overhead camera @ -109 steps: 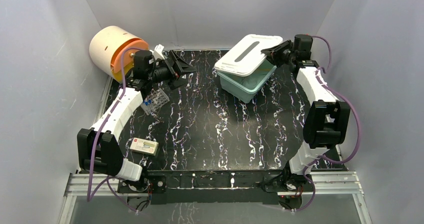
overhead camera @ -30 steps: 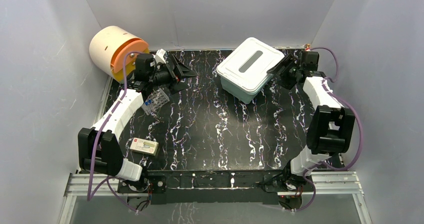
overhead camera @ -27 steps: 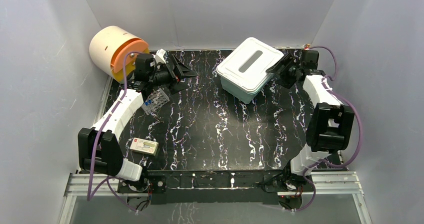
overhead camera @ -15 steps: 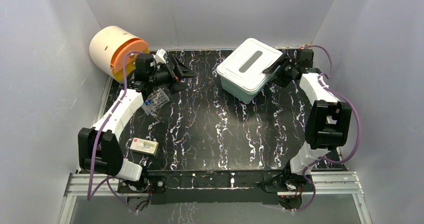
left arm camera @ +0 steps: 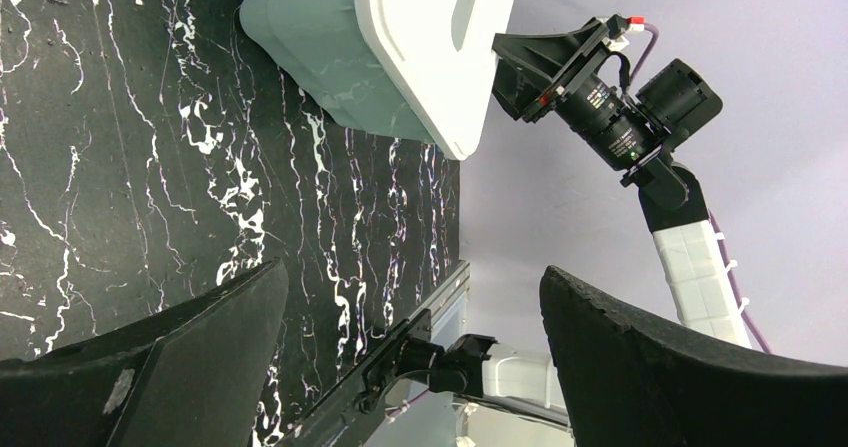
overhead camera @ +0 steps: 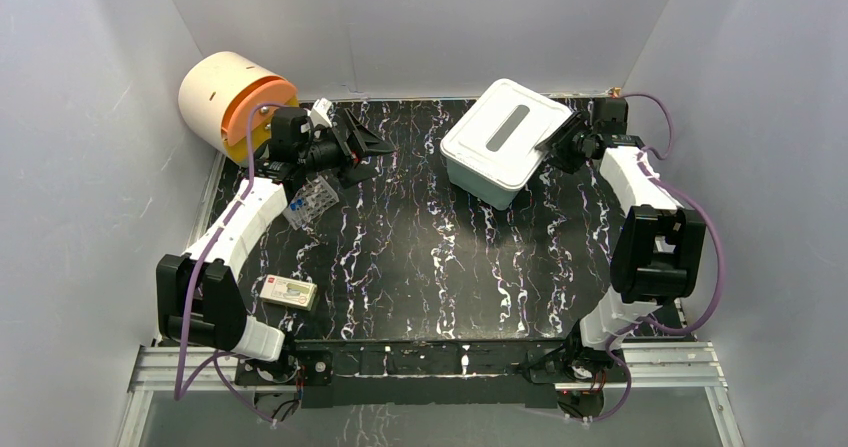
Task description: Organize the chemistry lab equipment
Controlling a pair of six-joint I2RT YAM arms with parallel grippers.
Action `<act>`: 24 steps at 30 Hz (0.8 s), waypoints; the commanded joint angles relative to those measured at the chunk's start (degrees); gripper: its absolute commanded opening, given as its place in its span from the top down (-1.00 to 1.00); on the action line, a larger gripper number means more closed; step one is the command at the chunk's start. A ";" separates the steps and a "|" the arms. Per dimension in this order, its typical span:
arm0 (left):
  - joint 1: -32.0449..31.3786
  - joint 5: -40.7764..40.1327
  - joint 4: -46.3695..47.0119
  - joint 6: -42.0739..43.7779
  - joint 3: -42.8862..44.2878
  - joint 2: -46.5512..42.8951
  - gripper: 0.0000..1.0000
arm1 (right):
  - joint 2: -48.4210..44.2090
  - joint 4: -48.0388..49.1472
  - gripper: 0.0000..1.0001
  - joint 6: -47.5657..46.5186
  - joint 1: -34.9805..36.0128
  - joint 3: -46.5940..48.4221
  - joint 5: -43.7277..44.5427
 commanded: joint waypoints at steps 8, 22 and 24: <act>0.32 0.40 -3.88 2.89 0.18 -0.83 -0.92 | -4.78 -6.09 -0.48 -9.90 0.38 9.49 4.71; 0.26 -4.78 -7.44 4.44 1.18 -0.87 -0.93 | 5.00 -14.99 -0.44 -19.72 13.96 21.30 21.37; 0.29 -5.85 -8.63 5.19 1.47 -1.11 -0.92 | 6.30 -15.90 -0.44 -20.65 14.85 21.81 23.10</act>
